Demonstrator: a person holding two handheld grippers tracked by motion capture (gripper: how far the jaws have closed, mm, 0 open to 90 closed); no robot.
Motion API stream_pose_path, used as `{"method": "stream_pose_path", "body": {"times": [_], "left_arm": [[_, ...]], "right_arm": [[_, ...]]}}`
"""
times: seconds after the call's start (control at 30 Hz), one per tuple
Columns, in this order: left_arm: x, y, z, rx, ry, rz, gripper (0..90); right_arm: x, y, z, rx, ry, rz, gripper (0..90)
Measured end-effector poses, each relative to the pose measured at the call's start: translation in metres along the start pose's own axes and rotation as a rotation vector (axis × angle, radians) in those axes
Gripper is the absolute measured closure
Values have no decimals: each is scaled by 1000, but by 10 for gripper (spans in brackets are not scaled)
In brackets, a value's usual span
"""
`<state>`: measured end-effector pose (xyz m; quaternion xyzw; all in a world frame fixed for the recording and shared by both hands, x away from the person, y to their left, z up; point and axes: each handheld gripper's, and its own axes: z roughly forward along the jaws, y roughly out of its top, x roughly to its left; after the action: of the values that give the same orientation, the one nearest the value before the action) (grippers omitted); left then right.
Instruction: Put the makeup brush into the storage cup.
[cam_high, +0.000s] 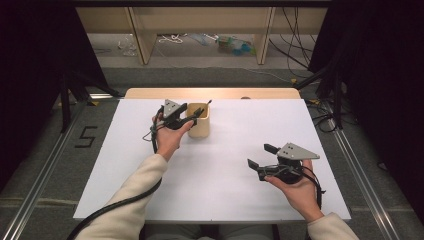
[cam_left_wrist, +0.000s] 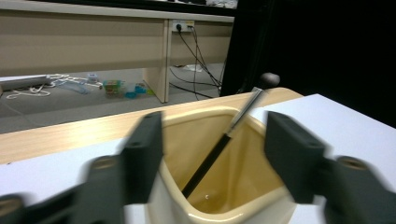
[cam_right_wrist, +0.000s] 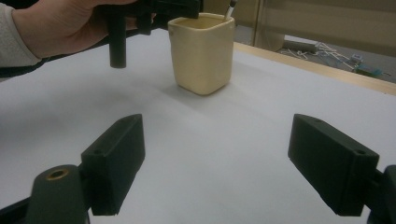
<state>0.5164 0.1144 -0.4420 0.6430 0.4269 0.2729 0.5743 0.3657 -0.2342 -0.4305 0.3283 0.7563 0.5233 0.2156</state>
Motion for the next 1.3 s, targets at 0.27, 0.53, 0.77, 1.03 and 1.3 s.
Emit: {"method": "stream_pose_path", "body": {"times": [0.27,0.53,0.77,1.03,1.3], "left_arm": [[-1,8,-10,5,-14,44,168],[0,13,-24,15,-43,85,135],[-1,15,-36,21,-64,97,112],[2,15,-52,29,-76,128,100],[6,13,-67,42,-101,139,103]], "right_arm": [[0,0,0,-1,1,1,195],[0,0,0,1,1,1,193],[1,0,1,3,7,25,192],[-2,0,1,-16,1,9,189],[-2,0,1,-21,1,12,188]]}}
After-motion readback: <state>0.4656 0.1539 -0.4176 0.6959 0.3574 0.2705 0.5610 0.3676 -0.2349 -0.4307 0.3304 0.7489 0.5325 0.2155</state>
